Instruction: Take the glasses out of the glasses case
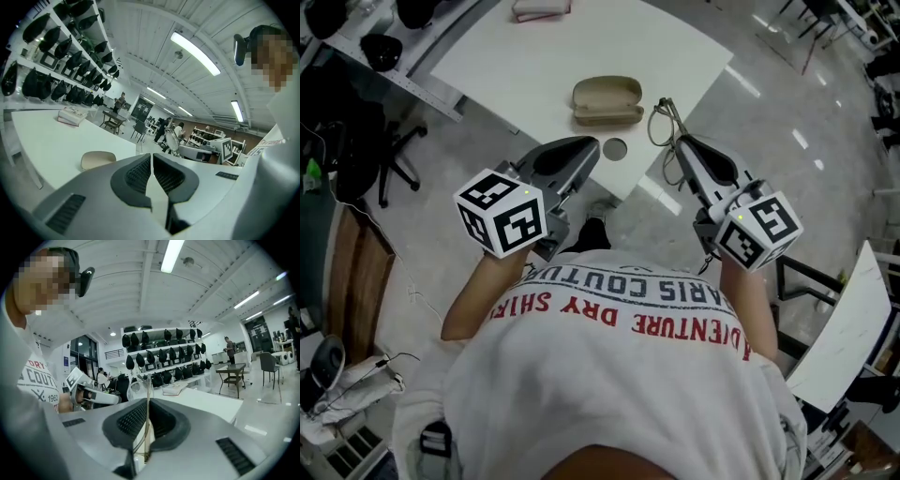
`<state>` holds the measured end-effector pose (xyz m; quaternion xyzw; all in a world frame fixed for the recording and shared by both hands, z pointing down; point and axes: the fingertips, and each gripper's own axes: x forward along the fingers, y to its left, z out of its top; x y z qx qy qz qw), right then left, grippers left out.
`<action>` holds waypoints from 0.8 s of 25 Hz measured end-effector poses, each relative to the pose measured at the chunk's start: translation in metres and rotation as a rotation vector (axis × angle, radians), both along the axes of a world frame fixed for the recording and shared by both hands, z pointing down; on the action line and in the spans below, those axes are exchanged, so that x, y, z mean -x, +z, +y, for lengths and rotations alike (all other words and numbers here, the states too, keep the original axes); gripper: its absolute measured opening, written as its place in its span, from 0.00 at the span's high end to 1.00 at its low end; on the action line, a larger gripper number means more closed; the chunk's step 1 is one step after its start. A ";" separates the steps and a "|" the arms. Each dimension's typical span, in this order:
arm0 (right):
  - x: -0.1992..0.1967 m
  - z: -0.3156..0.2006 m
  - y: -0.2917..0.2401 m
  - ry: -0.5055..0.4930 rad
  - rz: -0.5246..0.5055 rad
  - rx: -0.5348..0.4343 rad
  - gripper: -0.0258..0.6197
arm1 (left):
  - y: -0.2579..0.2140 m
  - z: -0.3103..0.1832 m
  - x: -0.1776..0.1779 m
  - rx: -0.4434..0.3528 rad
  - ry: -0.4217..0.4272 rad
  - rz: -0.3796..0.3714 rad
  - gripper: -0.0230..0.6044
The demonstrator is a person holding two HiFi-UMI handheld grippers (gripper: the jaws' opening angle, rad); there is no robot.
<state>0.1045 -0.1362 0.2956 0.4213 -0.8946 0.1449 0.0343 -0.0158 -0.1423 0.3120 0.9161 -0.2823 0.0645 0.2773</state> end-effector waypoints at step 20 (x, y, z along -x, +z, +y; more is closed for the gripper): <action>0.001 0.048 -0.012 0.002 0.018 -0.064 0.91 | -0.010 0.040 -0.011 -0.060 0.035 0.037 0.90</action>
